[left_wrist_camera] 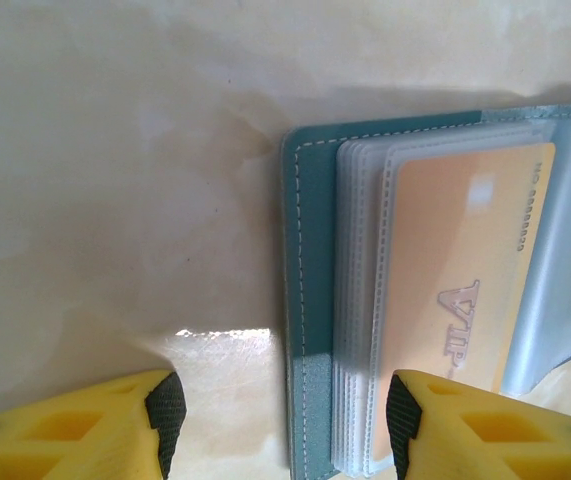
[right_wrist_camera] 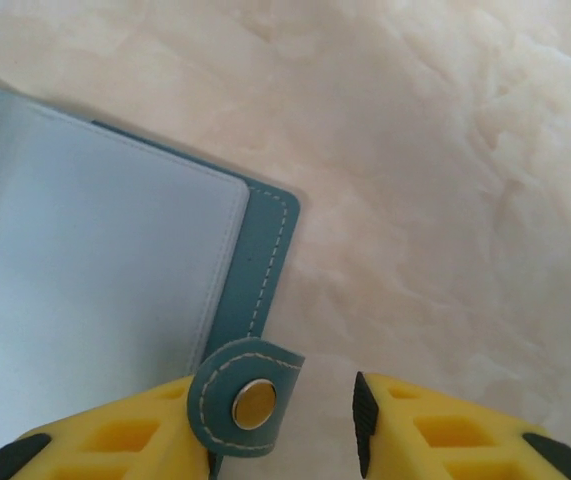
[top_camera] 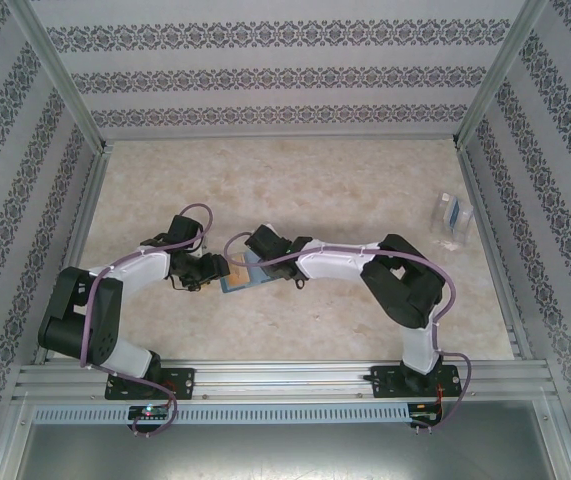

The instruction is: Put the credit cards into the card holder

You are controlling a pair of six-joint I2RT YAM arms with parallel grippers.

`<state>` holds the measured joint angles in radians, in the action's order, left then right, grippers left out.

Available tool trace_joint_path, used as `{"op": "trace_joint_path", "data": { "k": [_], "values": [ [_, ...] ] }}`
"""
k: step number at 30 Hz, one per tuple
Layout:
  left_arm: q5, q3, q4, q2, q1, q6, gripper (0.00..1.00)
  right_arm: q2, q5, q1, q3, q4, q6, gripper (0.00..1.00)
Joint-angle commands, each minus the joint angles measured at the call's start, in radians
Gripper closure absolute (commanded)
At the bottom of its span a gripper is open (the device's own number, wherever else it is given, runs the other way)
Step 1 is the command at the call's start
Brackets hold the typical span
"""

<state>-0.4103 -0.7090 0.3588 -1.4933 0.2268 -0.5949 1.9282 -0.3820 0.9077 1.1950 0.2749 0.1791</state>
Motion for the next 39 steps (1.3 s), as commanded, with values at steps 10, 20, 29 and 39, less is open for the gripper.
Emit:
{"op": "trace_joint_path", "data": {
  "k": [10,20,29,39],
  "values": [
    [-0.041,0.013,-0.031,-0.022,-0.003,0.035,0.41,-0.091,0.039,-0.036,-0.041,-0.055,0.008,0.81],
    [-0.087,0.026,-0.094,-0.028,-0.003,0.033,0.40,-0.113,0.361,-0.114,-0.145,-0.190,0.166,0.93],
    [-0.193,0.011,-0.186,-0.042,-0.003,0.007,0.41,-0.040,0.522,-0.113,-0.184,-0.341,0.297,0.96],
    [-0.207,0.000,-0.177,0.078,-0.003,-0.008,0.49,0.005,0.551,-0.076,-0.134,-0.335,0.321,0.98]
  ]
}}
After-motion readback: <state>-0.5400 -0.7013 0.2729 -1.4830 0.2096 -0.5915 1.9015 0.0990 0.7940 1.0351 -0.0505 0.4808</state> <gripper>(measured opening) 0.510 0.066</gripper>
